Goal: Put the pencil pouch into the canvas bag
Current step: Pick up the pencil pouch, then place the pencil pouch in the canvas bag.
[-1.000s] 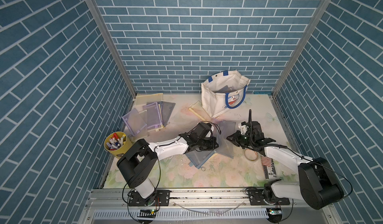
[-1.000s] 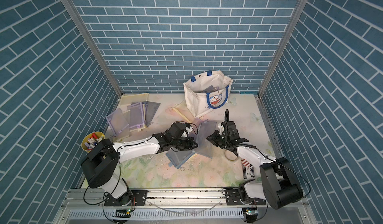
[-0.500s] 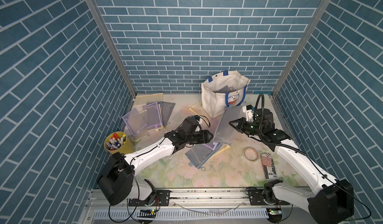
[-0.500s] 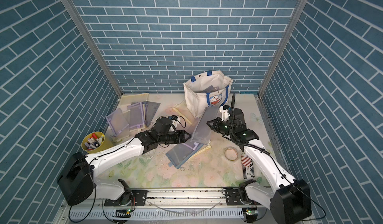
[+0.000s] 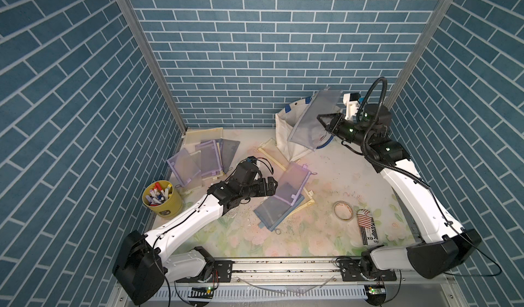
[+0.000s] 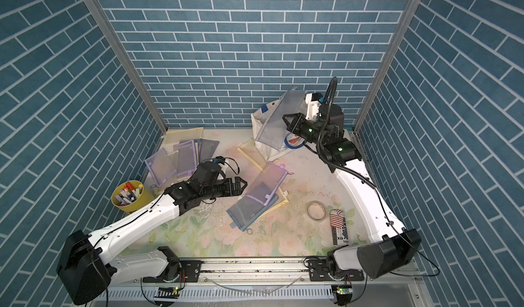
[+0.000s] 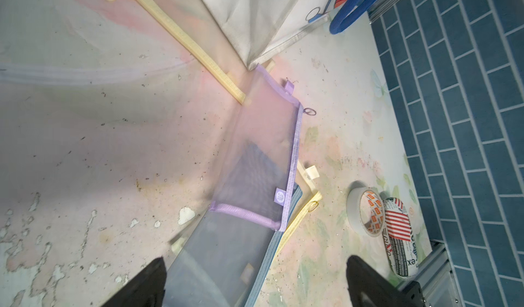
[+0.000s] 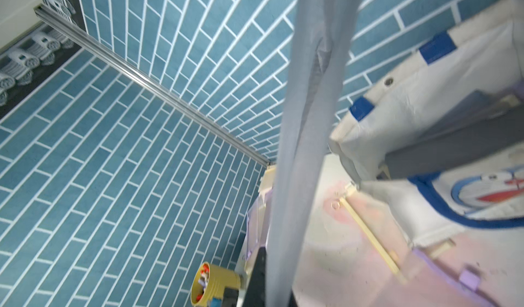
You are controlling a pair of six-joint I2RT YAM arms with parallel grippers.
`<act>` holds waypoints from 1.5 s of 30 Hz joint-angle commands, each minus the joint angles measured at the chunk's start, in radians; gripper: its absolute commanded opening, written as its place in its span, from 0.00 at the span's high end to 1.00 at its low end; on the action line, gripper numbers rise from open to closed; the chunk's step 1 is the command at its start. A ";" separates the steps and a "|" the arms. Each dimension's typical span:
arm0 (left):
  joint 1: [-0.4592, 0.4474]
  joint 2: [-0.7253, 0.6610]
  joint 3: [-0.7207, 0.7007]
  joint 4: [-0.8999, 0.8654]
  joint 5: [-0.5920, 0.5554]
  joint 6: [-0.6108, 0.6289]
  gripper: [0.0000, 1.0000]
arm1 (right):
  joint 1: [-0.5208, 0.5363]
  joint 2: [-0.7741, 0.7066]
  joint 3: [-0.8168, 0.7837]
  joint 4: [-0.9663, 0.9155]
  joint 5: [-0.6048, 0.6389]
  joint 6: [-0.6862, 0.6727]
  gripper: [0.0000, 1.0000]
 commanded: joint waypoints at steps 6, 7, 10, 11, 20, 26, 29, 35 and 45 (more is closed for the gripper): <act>0.005 -0.017 -0.003 -0.021 -0.040 0.030 0.01 | -0.009 0.232 0.258 -0.051 0.254 0.069 1.00; 0.005 -0.014 0.000 -0.019 -0.042 0.034 0.01 | -0.009 0.254 0.268 -0.029 0.273 0.083 1.00; 0.005 -0.011 0.018 -0.019 -0.047 0.048 0.01 | -0.010 0.329 0.329 0.005 0.325 0.088 1.00; 0.006 -0.010 0.023 -0.021 -0.049 0.050 0.01 | -0.012 0.357 0.359 0.004 0.328 0.081 1.00; 0.017 -0.018 0.043 -0.025 -0.064 0.060 0.01 | -0.031 0.584 0.575 -0.022 0.394 0.083 1.00; 0.036 -0.013 0.059 -0.024 -0.061 0.073 0.01 | -0.046 0.698 0.667 -0.046 0.394 0.086 1.00; 0.050 -0.013 0.060 -0.018 -0.056 0.073 0.01 | -0.046 0.723 0.666 -0.046 0.404 0.093 1.00; 0.077 -0.003 0.064 -0.007 -0.038 0.080 0.01 | -0.040 0.734 0.607 -0.041 0.397 0.125 1.00; 0.093 0.024 0.083 -0.005 -0.011 0.095 0.01 | -0.010 0.763 0.555 -0.032 0.383 0.167 1.00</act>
